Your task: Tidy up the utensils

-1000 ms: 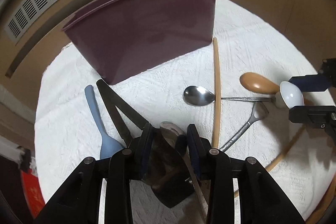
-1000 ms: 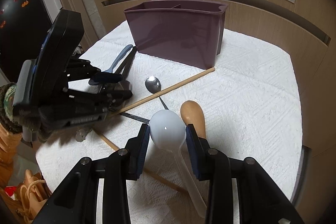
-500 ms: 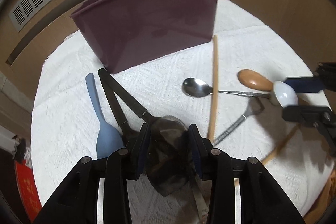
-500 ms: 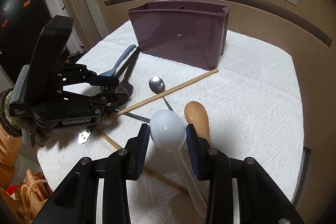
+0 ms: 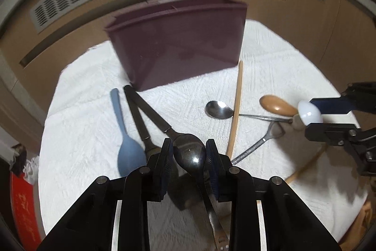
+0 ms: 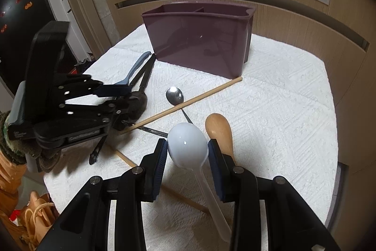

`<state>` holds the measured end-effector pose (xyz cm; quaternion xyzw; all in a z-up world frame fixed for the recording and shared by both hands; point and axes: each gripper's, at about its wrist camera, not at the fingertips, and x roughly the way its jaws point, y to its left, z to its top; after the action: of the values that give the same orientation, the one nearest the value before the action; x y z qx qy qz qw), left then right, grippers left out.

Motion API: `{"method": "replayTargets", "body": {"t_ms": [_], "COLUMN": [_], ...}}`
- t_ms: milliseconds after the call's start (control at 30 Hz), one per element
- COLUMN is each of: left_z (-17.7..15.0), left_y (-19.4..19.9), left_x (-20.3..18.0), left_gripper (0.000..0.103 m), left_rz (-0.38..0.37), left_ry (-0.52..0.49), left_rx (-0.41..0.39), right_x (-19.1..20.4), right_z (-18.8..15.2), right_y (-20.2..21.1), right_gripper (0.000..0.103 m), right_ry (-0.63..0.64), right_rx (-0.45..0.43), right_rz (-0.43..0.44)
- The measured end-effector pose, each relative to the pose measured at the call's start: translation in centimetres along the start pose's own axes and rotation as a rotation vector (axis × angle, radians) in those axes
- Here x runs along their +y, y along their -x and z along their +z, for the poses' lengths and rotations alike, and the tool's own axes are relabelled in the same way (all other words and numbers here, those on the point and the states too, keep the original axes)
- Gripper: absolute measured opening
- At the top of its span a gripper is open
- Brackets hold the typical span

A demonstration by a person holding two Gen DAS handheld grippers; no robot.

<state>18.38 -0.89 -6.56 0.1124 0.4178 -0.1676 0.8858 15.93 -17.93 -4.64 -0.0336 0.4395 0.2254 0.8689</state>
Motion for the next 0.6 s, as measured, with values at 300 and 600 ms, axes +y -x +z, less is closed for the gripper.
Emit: {"method": "replayTargets", "body": {"t_ms": [300, 600], "left_z": [0.4, 1.7], "left_y": [6.8, 11.8], "left_x": [0.9, 1.6], "left_gripper": [0.029, 0.002], "left_rz": [0.011, 0.042], "left_ry": [0.05, 0.053], "left_rx": [-0.188, -0.335], "right_x": [1.7, 3.4], "right_z": [1.5, 3.9], "right_y": [2.7, 5.8], "right_gripper": [0.033, 0.033], "right_ry": [0.019, 0.022], "right_rx": [-0.077, -0.158], "right_rz": [0.032, 0.027]}}
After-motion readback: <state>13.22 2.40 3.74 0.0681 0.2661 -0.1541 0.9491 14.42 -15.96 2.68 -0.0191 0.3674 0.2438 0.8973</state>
